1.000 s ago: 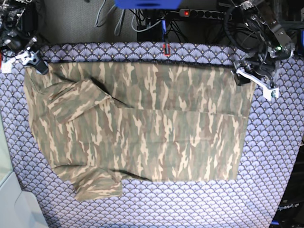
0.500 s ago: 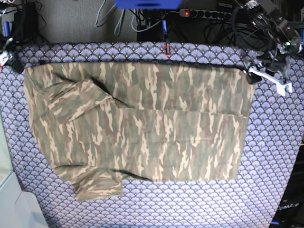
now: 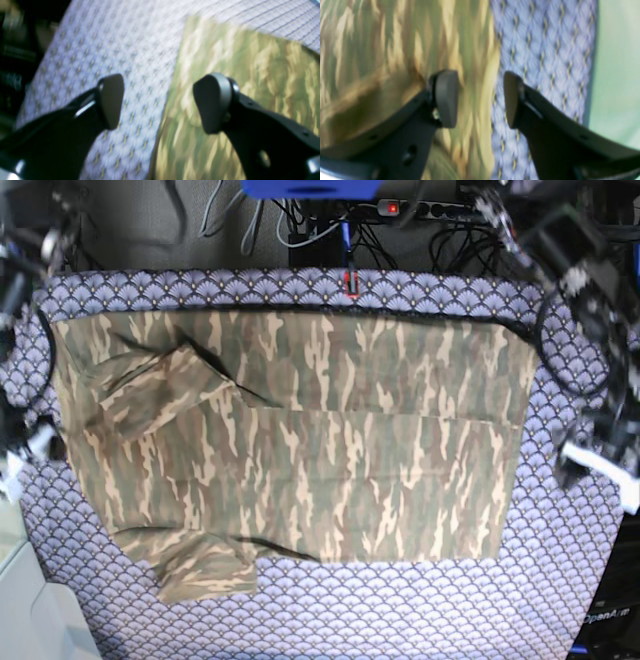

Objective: Fold the T-shirt properly
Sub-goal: 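Release both corners and swing both grippers to the shirt's open edge, then lower both grippers onto the open edge of the shirt and grasp it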

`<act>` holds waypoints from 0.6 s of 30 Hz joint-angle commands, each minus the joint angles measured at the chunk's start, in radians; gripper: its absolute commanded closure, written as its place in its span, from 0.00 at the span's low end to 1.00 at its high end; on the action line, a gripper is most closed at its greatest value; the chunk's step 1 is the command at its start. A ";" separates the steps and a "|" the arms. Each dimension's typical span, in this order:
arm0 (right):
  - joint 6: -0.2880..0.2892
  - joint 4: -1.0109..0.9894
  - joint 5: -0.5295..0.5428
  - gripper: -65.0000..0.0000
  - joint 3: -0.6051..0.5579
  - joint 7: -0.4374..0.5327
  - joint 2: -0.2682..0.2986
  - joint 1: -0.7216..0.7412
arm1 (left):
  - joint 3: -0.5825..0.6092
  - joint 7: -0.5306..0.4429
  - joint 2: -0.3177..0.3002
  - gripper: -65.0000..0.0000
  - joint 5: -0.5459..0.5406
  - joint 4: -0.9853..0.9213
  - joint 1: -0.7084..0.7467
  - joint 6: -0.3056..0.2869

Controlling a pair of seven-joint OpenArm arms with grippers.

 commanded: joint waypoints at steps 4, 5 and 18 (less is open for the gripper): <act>-0.006 -0.244 -0.163 0.53 -0.038 0.160 0.003 0.181 | 0.132 -0.065 -0.019 0.29 0.106 -0.097 -0.119 -0.001; -0.006 -0.312 -0.197 0.53 -0.039 0.206 0.002 0.217 | 0.161 -0.096 -0.019 0.29 0.137 -0.129 -0.134 -0.001; -0.083 -0.735 -0.432 0.53 -0.041 0.717 0.003 0.385 | 0.322 -0.431 -0.011 0.29 0.341 -0.603 -0.248 -0.001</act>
